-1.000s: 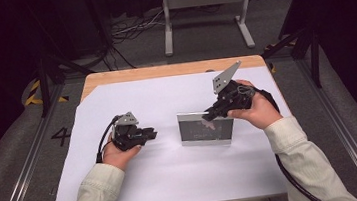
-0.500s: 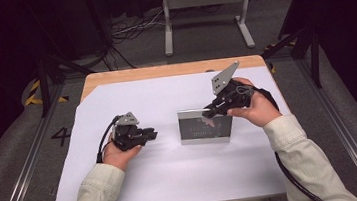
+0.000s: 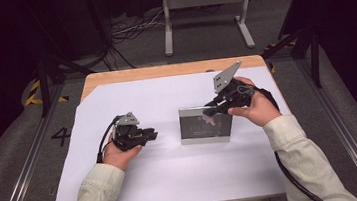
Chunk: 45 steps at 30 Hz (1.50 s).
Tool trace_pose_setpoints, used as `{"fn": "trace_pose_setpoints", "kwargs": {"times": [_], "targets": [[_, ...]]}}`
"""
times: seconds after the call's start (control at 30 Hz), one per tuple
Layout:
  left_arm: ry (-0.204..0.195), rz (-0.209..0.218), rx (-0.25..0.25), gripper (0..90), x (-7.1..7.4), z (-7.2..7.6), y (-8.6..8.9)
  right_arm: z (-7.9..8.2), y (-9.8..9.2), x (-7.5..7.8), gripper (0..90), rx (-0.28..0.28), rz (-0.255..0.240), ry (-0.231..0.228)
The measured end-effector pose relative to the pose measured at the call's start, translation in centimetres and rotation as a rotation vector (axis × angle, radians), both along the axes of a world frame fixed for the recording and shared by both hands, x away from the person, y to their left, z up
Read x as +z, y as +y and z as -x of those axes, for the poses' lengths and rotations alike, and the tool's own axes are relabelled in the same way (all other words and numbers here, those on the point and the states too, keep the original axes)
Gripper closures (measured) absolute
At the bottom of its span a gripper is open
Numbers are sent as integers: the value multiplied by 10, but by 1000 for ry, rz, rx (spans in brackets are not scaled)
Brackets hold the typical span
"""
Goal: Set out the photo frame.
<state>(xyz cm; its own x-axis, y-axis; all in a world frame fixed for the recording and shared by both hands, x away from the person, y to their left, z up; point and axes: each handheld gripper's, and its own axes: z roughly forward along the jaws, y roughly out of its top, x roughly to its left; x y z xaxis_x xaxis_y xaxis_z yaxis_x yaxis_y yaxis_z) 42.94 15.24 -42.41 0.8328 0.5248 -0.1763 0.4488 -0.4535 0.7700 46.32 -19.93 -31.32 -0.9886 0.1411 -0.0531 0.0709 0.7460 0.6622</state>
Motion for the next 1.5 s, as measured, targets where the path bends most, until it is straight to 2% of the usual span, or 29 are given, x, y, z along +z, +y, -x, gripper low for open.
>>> {"fn": "trace_pose_setpoints", "kwargs": {"times": [0.2, 0.33, 0.47, 0.63, 0.8, 1.07, 1.27, 1.5], "targets": [[-3, -2, -3, 734, 0, 0, -1, -1, -1, -1, 749, -14, -10, -10], [-3, -1, 1, 734, 0, 0, -1, -2, -4, 1, 613, -58, -38, -23], [-3, -2, -2, 732, 0, 0, 0, -2, -8, 2, 504, -98, -69, -9], [-5, 4, 5, 728, 1, 1, 1, 1, -13, 6, 433, -133, -104, -1], [-16, 6, 1, 723, 3, 1, 1, 6, -21, 10, 411, -151, -118, -10], [-23, 3, 1, 709, 4, 4, 4, 18, -45, 19, 391, -189, -146, -31], [-32, 22, 26, 708, 6, 5, 13, 23, -61, 22, 369, -220, -168, -35], [-46, 24, 34, 700, 5, 5, 17, 28, -76, 23, 355, -264, -197, -36]]}}
